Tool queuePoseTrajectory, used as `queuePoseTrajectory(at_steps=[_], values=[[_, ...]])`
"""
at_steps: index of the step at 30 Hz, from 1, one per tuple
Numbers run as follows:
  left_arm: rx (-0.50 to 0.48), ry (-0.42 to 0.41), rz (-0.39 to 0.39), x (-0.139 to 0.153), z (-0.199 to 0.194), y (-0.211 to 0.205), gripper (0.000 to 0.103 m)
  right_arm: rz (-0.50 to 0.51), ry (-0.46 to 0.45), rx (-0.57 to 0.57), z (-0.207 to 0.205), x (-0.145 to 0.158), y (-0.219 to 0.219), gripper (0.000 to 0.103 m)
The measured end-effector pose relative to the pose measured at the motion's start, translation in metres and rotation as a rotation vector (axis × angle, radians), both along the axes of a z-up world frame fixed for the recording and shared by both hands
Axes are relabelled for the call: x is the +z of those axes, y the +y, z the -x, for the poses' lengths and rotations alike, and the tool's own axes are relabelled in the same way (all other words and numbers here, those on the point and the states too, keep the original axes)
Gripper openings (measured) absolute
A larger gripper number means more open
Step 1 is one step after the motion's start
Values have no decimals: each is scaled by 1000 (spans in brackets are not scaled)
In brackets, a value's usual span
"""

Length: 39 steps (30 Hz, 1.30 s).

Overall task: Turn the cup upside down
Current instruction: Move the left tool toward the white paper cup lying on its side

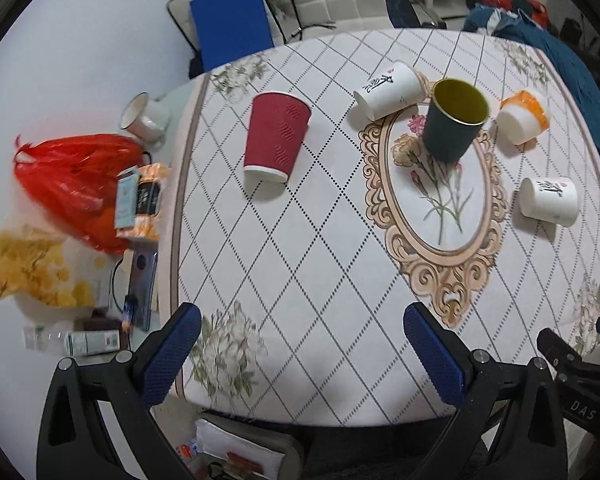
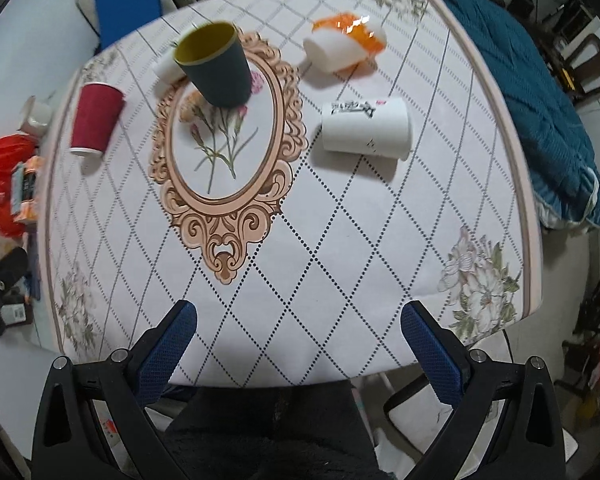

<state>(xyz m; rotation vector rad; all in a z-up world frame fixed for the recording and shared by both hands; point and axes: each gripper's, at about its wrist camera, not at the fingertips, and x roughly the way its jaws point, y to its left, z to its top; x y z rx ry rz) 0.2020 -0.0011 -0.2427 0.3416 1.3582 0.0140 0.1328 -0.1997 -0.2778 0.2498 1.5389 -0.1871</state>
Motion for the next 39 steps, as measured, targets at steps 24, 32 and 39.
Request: queuePoseTrajectory(at_steps=[24, 32, 39], values=[[-650, -41, -298, -62, -200, -95, 103, -6, 177, -145, -110, -85, -9, 103], [-815, 8, -312, -91, -228, -133, 103, 43, 206, -198, -128, -87, -13, 103], [-862, 101, -245, -114, -234, -148, 103, 65, 229, -222, -134, -91, -19, 103]])
